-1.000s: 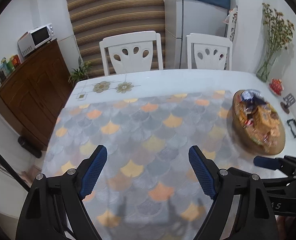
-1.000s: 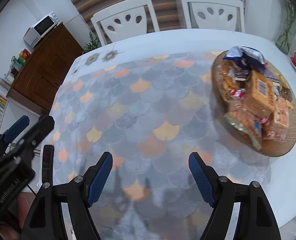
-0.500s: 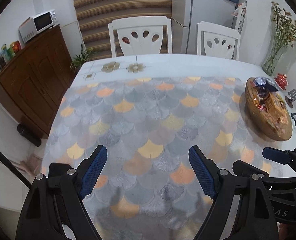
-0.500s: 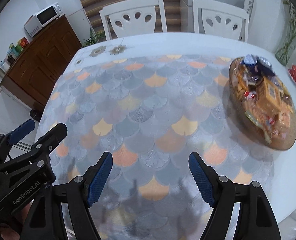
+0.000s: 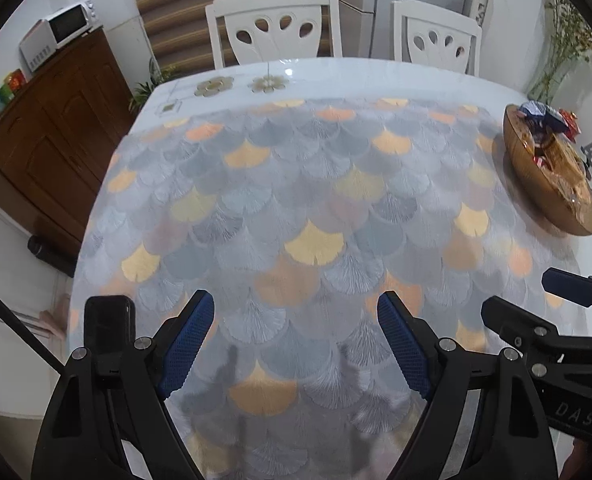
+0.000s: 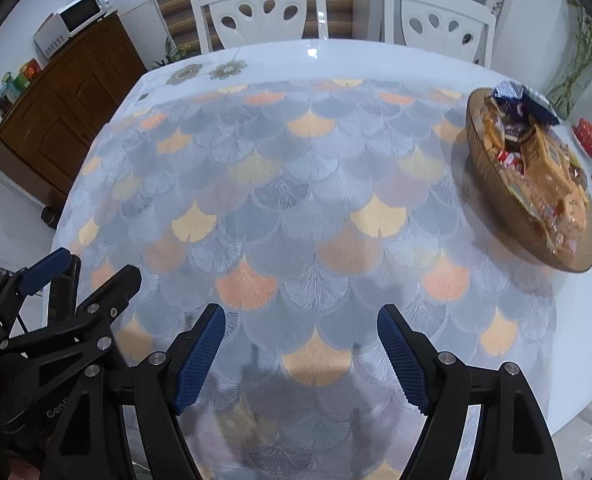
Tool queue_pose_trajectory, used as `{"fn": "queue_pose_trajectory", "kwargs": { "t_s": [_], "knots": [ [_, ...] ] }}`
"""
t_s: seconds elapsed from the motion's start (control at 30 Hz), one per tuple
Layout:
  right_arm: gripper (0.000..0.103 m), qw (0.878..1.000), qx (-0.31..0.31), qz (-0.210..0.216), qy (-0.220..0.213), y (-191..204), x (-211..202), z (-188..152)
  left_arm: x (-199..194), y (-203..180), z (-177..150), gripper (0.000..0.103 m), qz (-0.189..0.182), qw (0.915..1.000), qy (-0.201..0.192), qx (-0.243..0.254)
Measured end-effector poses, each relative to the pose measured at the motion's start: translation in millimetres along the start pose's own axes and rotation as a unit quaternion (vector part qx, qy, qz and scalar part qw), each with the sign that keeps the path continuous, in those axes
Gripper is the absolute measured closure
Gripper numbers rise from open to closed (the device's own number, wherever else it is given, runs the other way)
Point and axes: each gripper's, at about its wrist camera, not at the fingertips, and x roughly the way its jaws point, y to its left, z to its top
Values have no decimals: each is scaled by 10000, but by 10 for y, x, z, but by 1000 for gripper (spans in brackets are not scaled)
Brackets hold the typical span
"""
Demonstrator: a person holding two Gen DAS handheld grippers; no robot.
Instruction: Organize snacks
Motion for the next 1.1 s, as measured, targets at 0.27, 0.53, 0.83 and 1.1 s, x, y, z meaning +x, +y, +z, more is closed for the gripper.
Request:
{"fn": "queue_pose_trajectory", "kwargs": {
  "t_s": [0.27, 0.53, 0.83, 1.1],
  "knots": [
    [27, 9999, -25, -126, 84, 14, 55, -28, 86, 1, -26, 20, -65, 9998, 158, 46],
    [27, 9998, -1, -131, 163, 48, 103, -9, 120, 46, -21, 20, -44, 9998, 181, 24],
    [27, 9997, 30, -120, 191, 97, 133, 22, 157, 98, 2, 20, 3, 9997, 226, 29],
    [27, 9995, 81, -143, 260, 88, 159, 17, 173, 81, 23, 20, -4, 9996, 244, 104]
  ]
}}
